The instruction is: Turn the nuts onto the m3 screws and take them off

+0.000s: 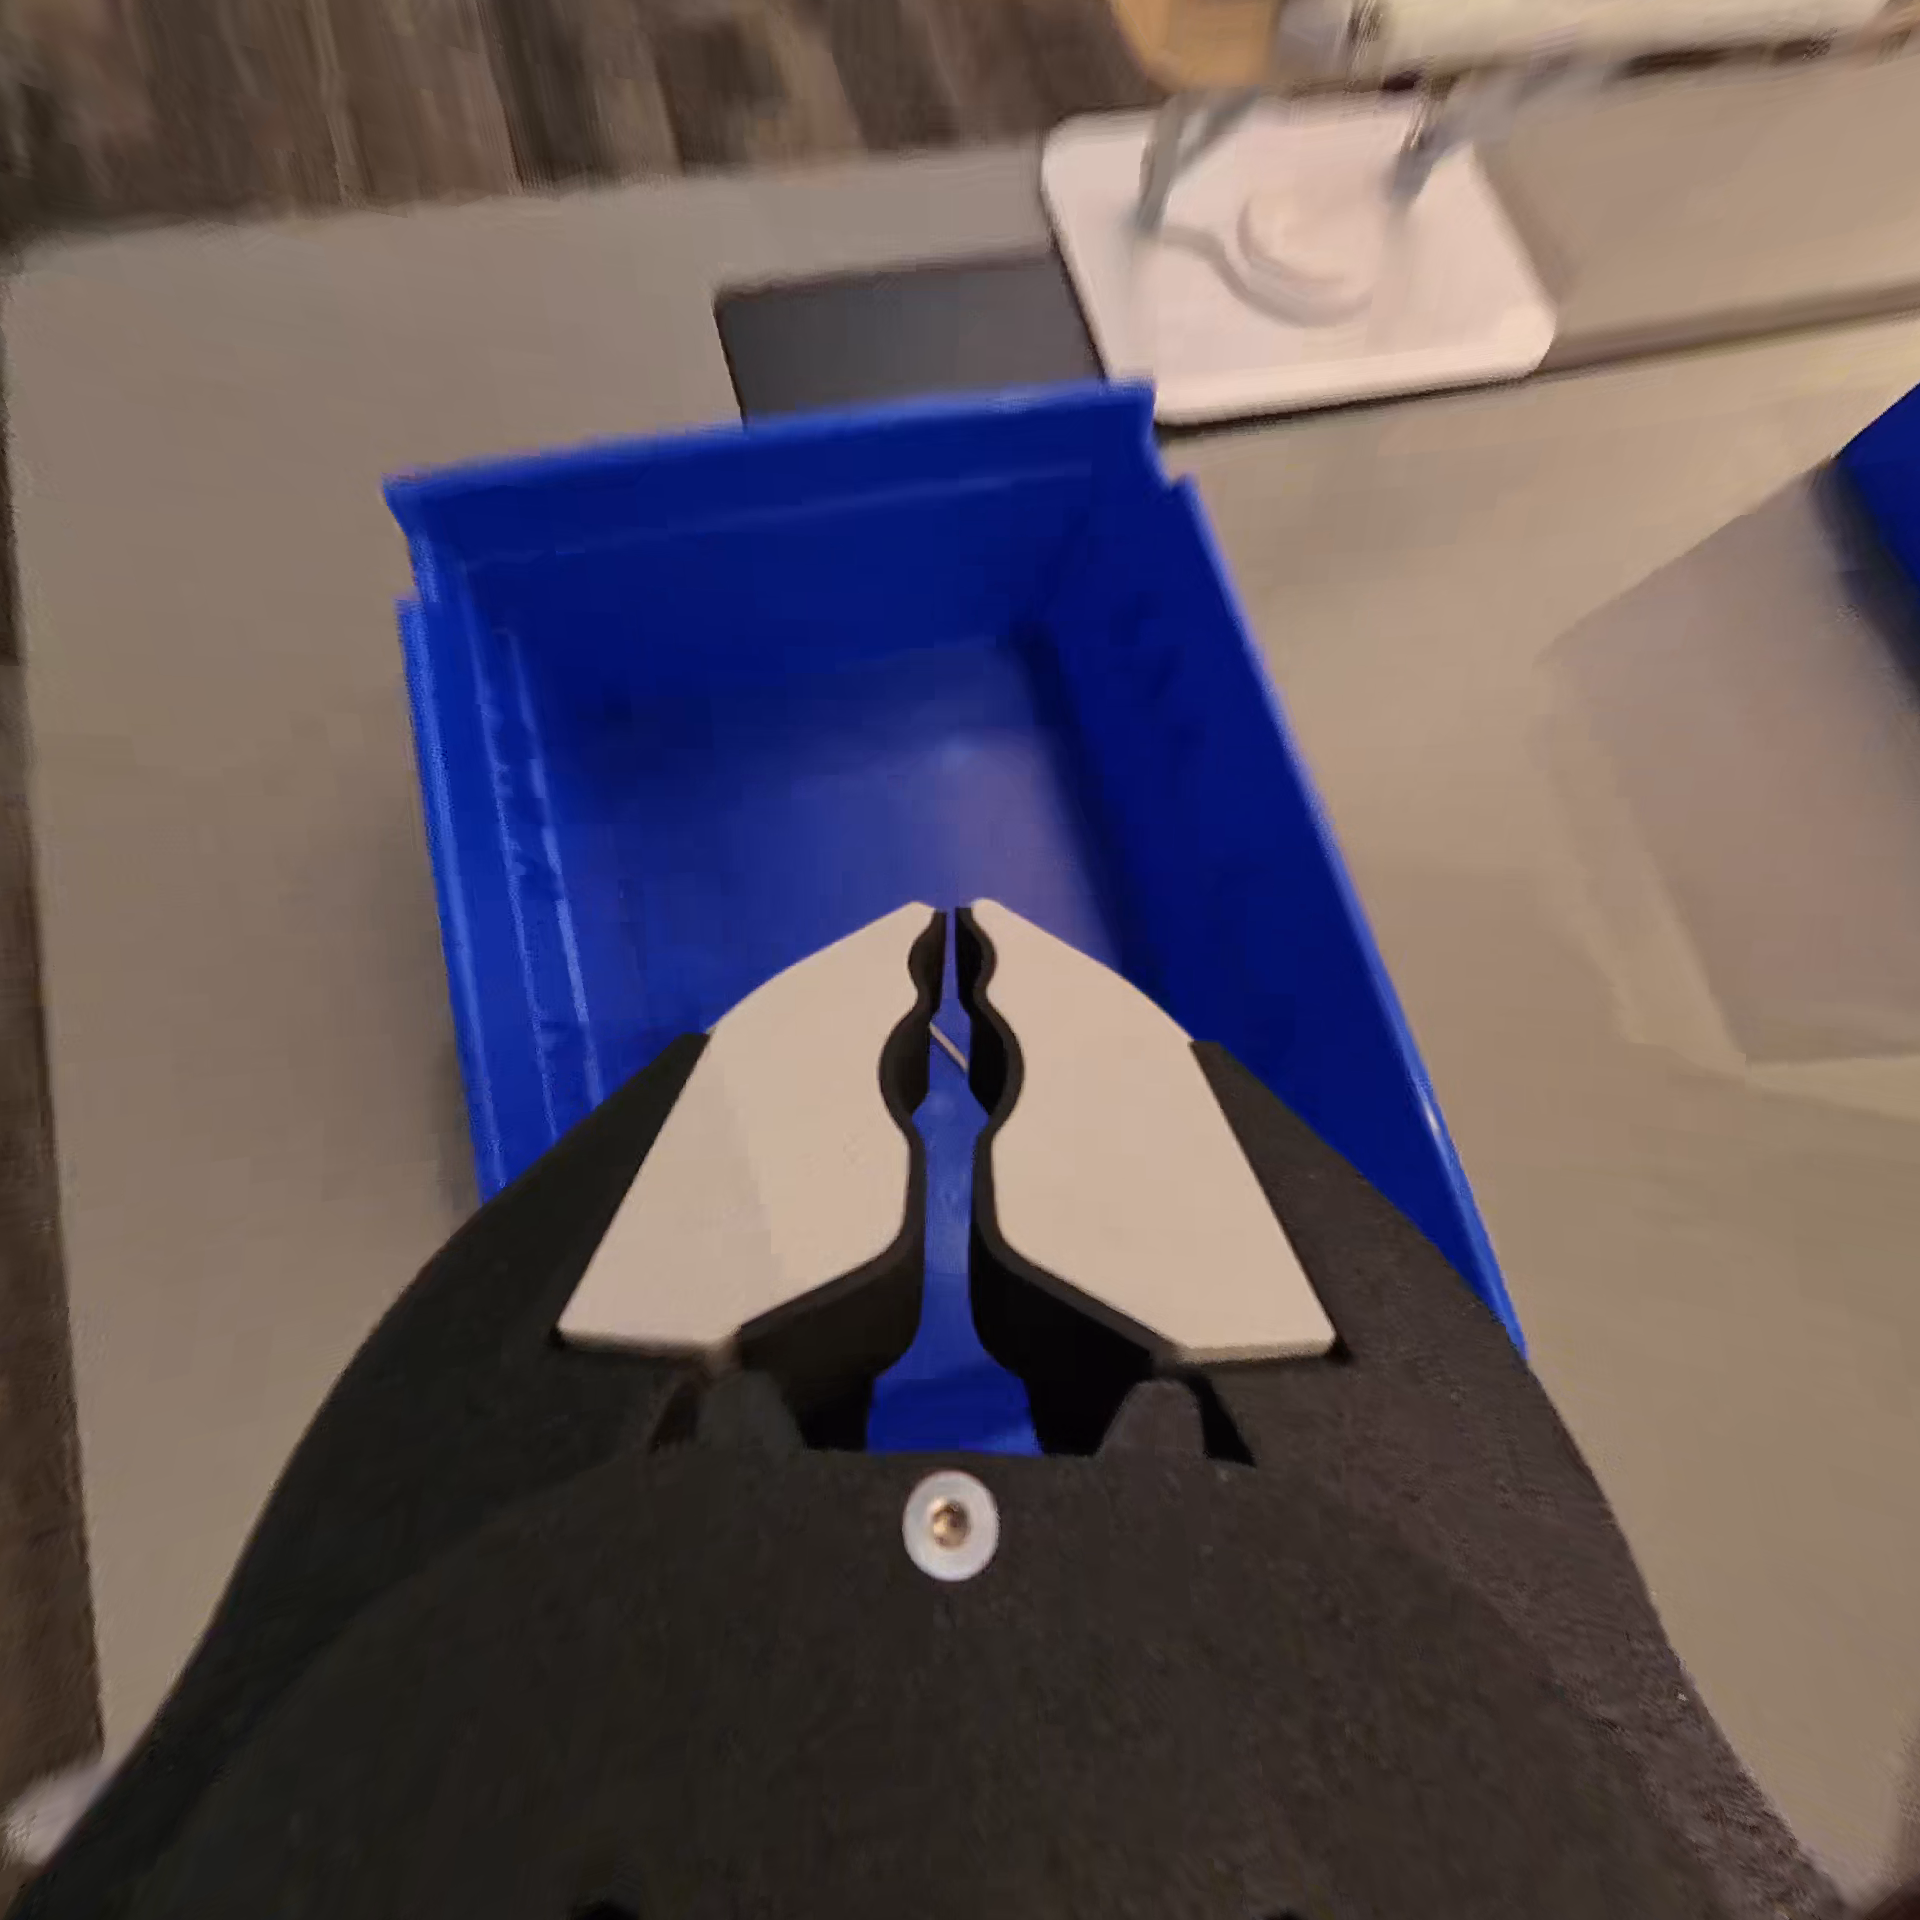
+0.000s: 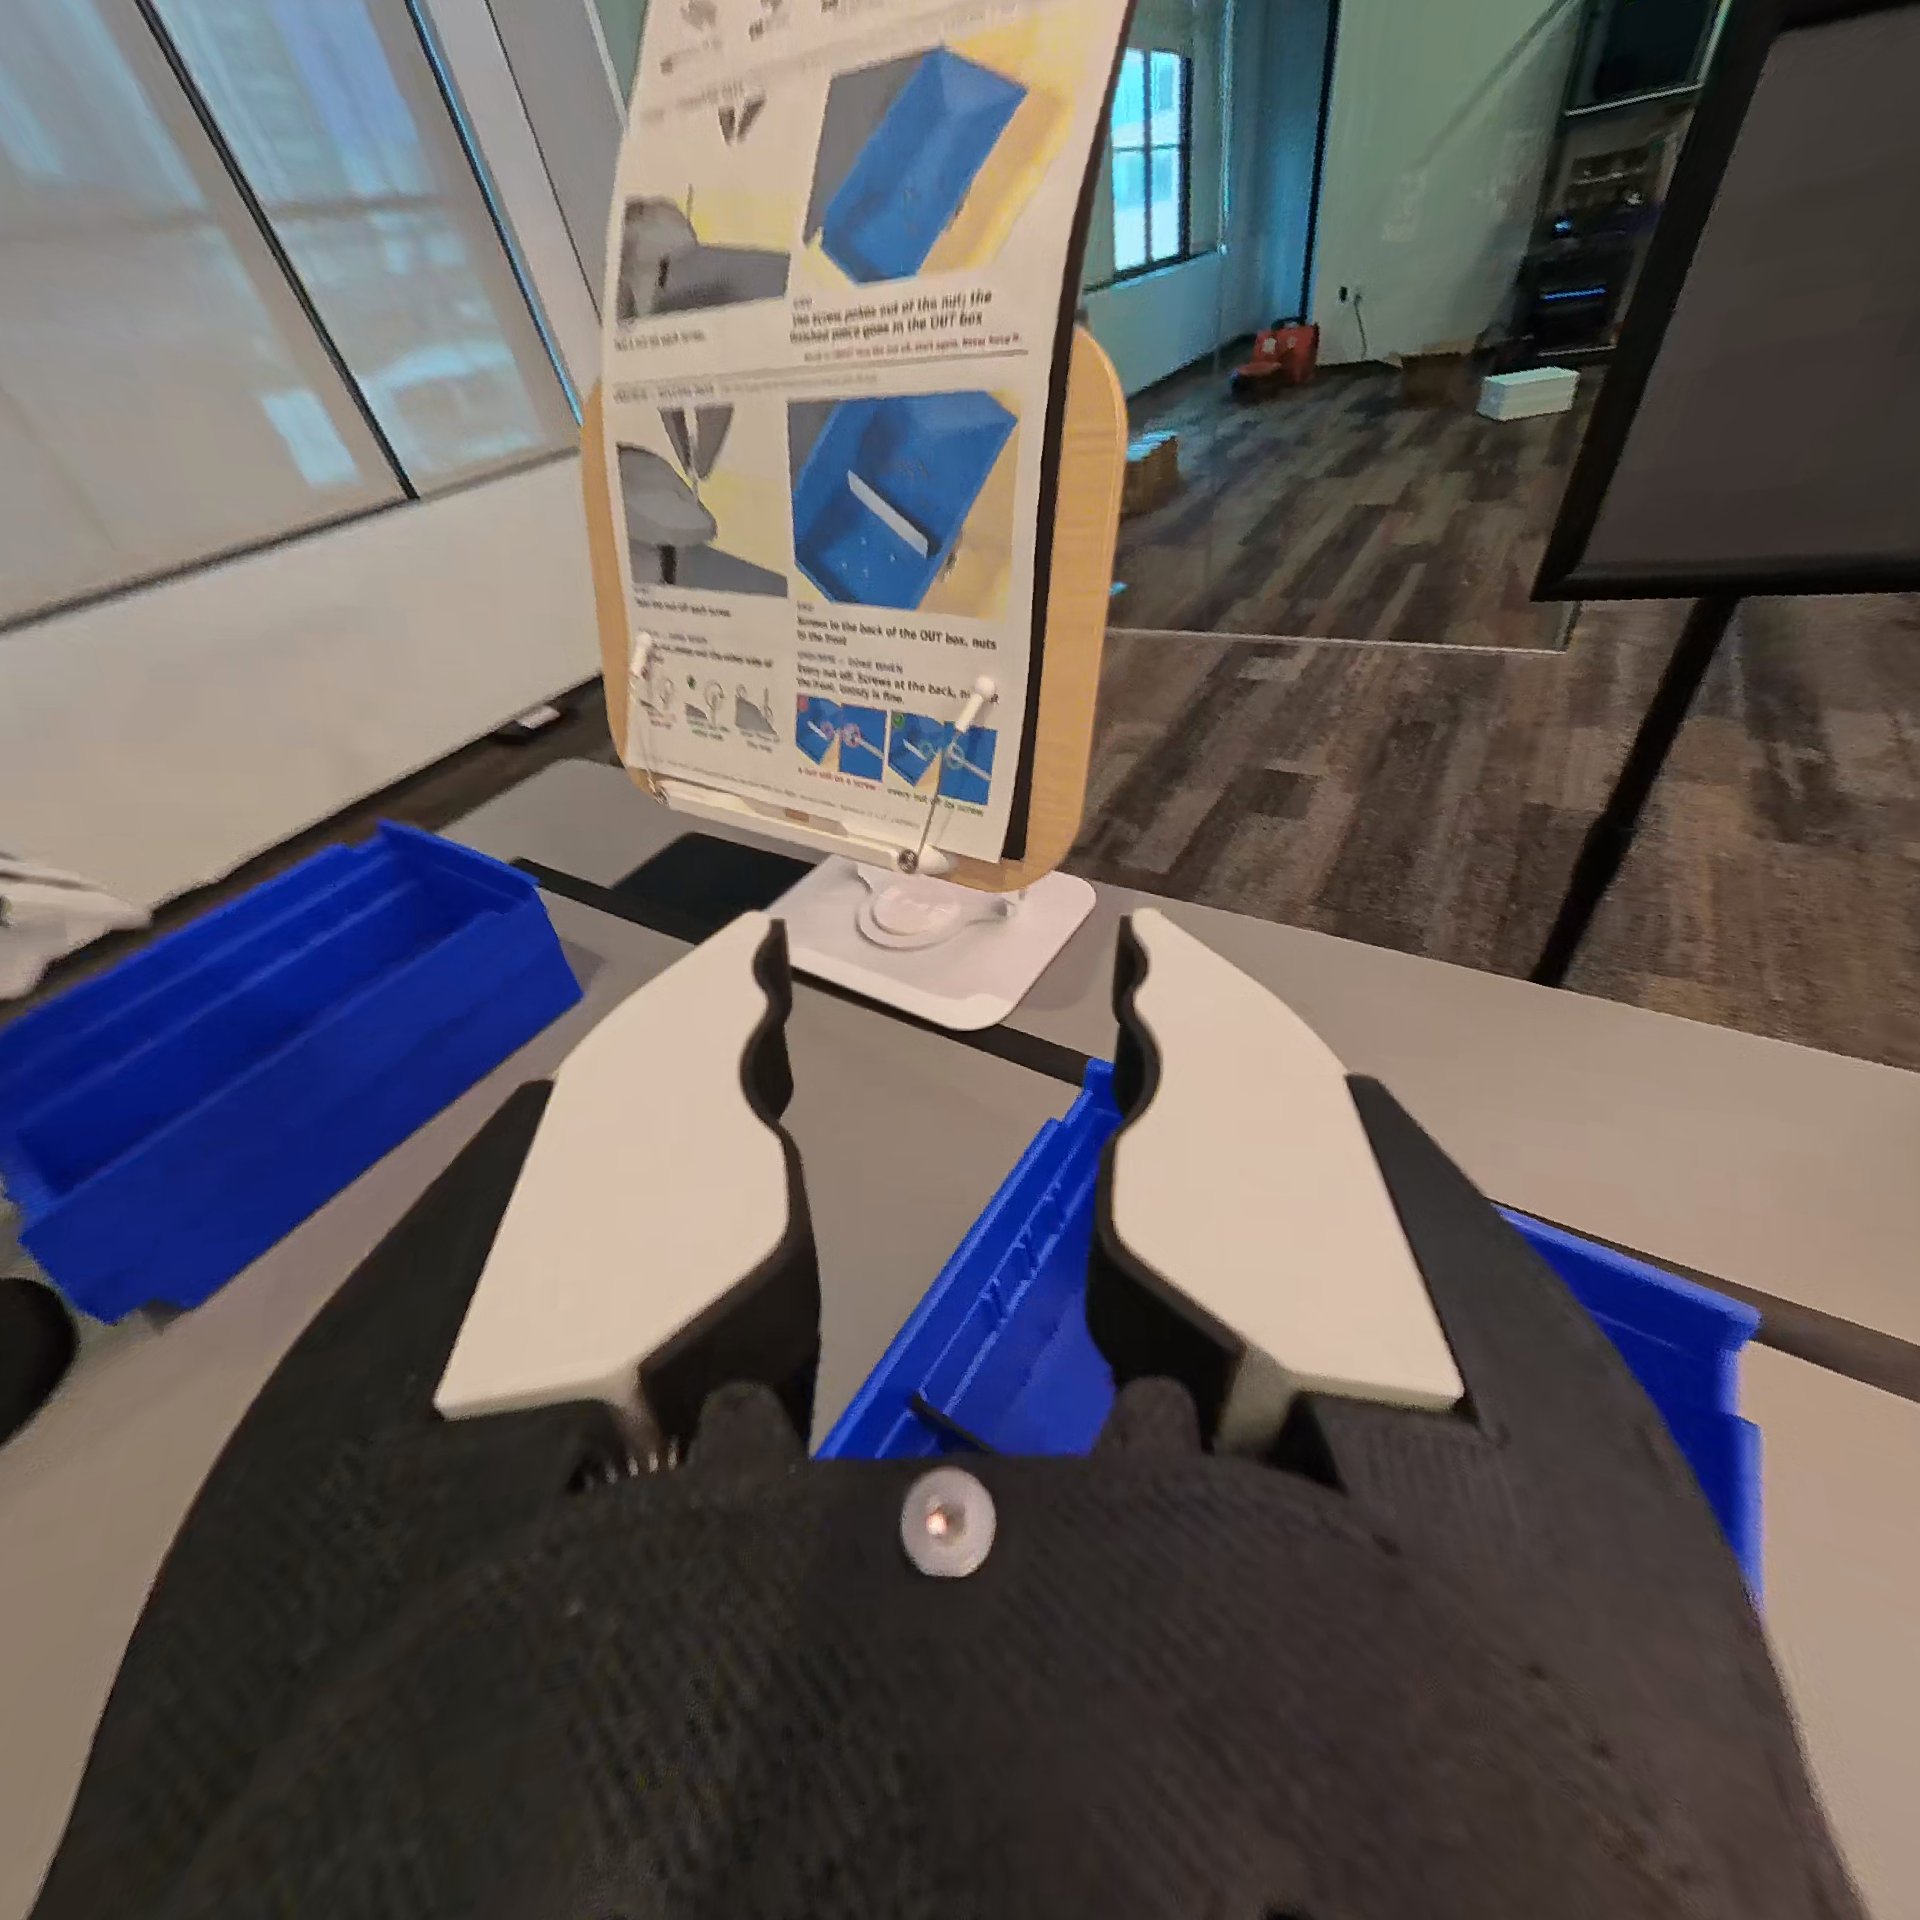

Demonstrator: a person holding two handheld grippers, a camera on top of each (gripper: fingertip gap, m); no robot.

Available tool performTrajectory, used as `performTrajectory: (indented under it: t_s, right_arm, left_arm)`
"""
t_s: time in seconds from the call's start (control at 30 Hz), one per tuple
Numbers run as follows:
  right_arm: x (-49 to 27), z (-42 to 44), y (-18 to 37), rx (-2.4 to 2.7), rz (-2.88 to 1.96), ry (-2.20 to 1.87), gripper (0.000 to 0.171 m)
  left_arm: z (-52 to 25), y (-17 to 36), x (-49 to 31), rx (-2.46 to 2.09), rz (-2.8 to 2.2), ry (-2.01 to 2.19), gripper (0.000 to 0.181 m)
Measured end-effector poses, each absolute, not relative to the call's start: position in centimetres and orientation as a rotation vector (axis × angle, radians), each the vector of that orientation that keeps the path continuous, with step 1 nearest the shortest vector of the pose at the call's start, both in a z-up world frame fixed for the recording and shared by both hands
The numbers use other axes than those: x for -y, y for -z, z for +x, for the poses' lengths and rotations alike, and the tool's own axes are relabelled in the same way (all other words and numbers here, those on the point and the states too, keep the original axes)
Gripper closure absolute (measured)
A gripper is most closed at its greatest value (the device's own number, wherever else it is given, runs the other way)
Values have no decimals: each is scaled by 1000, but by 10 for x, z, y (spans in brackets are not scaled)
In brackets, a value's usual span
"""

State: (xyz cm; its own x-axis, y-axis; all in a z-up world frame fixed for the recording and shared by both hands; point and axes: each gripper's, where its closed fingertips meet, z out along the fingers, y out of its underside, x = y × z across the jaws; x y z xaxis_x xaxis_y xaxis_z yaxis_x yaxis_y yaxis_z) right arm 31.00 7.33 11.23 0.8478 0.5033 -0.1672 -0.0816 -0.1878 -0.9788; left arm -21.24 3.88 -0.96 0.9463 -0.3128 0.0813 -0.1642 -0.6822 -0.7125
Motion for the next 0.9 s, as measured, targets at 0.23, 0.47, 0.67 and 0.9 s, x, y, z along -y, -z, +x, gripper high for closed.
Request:
performTrajectory:
  t_s: [0.23,0.47,0.67,0.9]
  right_arm:
    - [-73,315,-113,379,-1666,-549,114]
    - [-67,310,-124,389,-1616,-625,115]
    - [-67,312,-124,397,-1619,-608,115]
    - [-67,308,-123,410,-1624,-633,115]
  left_arm:
    - [-235,70,-29,-205,-2727,-72,165]
    - [-245,106,-37,61,-2867,-135,161]
    - [-246,136,-36,257,-2954,-64,160]
    - [-250,148,-31,324,-3010,-81,160]
